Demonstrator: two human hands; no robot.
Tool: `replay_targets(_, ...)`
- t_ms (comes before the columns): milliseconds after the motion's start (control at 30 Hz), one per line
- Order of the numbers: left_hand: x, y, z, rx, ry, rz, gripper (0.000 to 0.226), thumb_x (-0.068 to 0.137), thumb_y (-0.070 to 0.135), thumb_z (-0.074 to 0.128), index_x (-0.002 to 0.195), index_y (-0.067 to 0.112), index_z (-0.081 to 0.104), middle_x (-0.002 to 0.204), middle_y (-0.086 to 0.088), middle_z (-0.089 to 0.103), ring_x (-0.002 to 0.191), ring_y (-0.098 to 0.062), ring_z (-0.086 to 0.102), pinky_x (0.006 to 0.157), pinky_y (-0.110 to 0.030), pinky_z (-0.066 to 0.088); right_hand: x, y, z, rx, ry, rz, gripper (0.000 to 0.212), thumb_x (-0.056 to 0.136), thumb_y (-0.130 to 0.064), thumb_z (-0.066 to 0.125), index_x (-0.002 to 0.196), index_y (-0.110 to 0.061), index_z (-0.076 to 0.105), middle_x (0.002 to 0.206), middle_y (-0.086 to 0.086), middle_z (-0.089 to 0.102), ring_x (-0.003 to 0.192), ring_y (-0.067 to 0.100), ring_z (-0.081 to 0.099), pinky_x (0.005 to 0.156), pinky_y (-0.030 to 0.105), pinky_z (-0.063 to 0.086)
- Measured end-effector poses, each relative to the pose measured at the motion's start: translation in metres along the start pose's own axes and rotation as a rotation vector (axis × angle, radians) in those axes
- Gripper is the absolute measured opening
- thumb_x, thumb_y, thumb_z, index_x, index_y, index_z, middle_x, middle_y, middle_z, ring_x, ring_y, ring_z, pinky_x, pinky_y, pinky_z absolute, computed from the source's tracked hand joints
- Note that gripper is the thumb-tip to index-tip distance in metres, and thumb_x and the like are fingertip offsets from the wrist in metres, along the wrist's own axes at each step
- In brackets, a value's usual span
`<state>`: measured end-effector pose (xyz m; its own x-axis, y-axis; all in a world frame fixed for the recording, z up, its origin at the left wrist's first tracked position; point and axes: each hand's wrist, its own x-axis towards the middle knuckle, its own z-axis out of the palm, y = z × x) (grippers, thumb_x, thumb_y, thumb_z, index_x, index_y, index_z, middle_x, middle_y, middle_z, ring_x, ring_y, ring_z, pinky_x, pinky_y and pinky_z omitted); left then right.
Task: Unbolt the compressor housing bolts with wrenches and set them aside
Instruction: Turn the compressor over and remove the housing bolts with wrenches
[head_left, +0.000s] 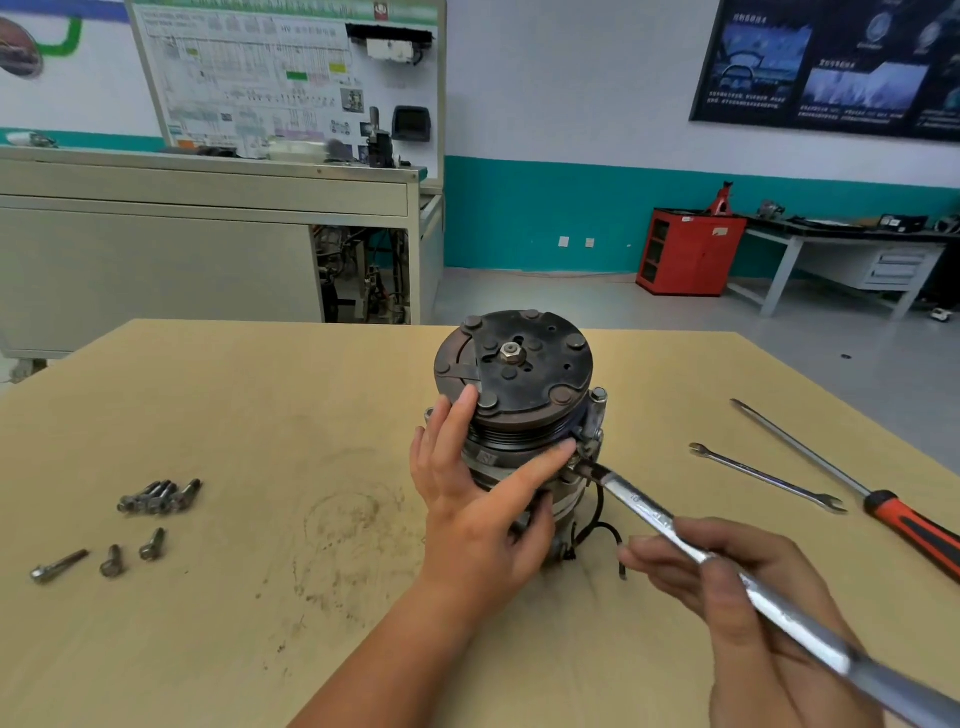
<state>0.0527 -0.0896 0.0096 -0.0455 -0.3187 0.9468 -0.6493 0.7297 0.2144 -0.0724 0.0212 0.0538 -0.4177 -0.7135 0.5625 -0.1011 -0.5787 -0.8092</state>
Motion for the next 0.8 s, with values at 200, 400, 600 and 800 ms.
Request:
replay_targets(200, -0.001, 0.0, 0.001, -0.032, 0.015, 0.001, 0.038, 0.079, 0.018, 0.063, 0.111, 0.039, 0.059, 0.157, 0.007, 0.001, 0.142, -0.034, 0.011, 0.112, -0.06, 0.02, 0.081, 0.01, -0.006, 0.063, -0.045, 0.161, 0.027, 0.098, -0.015, 0.042, 0.08, -0.017, 0.062, 0.04, -0.005, 0.047, 0.036, 0.006, 0.041, 0.042, 0.022, 0.036)
replay_targets(400, -0.001, -0.002, 0.001, -0.036, 0.023, 0.022, 0.044, 0.078, 0.016, 0.061, 0.118, 0.036, 0.055, 0.157, 0.008, -0.001, 0.144, -0.033, 0.009, 0.116, -0.052, 0.015, 0.127, 0.008, 0.019, 0.281, -0.276, 0.249, 0.029, 0.093, -0.027, 0.044, 0.076, -0.018, 0.065, 0.04, -0.008, 0.035, 0.035, 0.004, 0.028, 0.041, 0.018, 0.03)
replay_targets(600, -0.002, -0.003, 0.005, -0.059, 0.03, -0.021, 0.043, 0.077, 0.02, 0.063, 0.118, 0.029, 0.053, 0.156, 0.01, 0.001, 0.147, -0.024, 0.005, 0.117, -0.051, 0.014, 0.061, 0.009, -0.025, 0.357, -0.041, 0.091, 0.047, 0.098, -0.033, 0.031, 0.069, -0.028, 0.068, 0.054, 0.0, 0.064, 0.048, 0.013, 0.061, 0.049, 0.014, 0.046)
replay_targets(800, -0.002, -0.004, 0.003, -0.026, 0.016, -0.016, 0.045, 0.078, 0.022, 0.062, 0.121, 0.03, 0.054, 0.154, -0.004, 0.007, 0.147, -0.024, 0.004, 0.117, -0.048, 0.013, 0.013, 0.01, -0.008, 0.217, 0.062, 0.037, 0.029, 0.088, -0.051, 0.045, 0.074, -0.036, 0.065, 0.065, 0.001, 0.072, 0.06, 0.019, 0.071, 0.051, 0.016, 0.051)
